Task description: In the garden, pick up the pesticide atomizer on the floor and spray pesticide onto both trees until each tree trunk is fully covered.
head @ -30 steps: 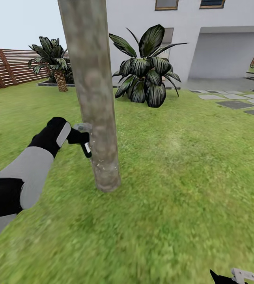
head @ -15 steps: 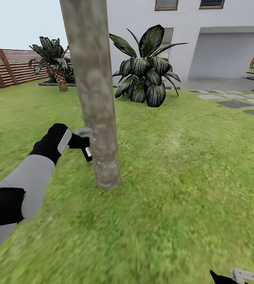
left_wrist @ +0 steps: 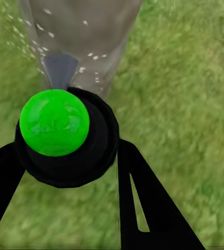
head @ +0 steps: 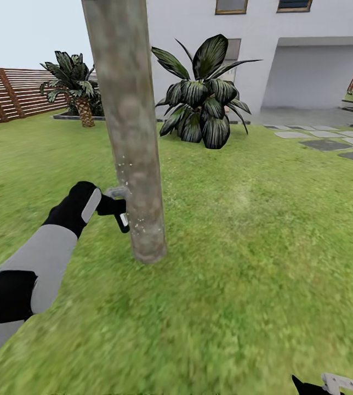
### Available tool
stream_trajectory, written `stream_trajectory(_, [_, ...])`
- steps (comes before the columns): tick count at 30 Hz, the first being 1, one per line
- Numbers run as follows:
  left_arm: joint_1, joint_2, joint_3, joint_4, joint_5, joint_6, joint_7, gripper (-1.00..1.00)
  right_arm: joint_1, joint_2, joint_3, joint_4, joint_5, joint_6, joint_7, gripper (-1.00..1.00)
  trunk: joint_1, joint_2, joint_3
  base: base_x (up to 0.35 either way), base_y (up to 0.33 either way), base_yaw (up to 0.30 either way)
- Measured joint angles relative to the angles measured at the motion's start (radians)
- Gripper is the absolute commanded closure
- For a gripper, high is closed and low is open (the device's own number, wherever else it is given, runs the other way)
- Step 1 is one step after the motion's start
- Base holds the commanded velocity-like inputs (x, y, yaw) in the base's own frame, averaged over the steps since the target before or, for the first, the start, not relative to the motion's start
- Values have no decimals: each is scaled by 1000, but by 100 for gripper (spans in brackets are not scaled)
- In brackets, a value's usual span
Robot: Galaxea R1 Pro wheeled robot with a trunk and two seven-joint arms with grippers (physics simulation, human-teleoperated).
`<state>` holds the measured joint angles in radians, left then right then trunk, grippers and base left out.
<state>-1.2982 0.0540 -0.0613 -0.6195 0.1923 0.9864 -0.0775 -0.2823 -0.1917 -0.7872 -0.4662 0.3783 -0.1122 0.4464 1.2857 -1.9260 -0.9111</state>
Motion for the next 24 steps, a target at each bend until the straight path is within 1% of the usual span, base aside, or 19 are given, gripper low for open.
stream_trajectory(7, [2,0,0,0,-1,0,0,100,0,0,0,0,1,0,0,-100,0,0,0,-107,-248,0])
stream_trajectory(13, [2,0,1,0,0,0,6,100,0,0,0,0,0,0,0,-100,0,0,0,-13,-269,19])
stream_trajectory(16, [2,0,2,0,-1,0,10,100,0,0,0,0,0,0,0,-100,0,0,0,0,-272,152])
stream_trajectory(22, [2,0,3,-1,-1,0,15,100,0,0,0,0,0,0,0,-100,0,0,0,0,-272,264])
stream_trajectory(24, [2,0,3,0,-2,0,16,100,0,0,-1,-2,0,0,0,-100,0,0,0,0,-272,82])
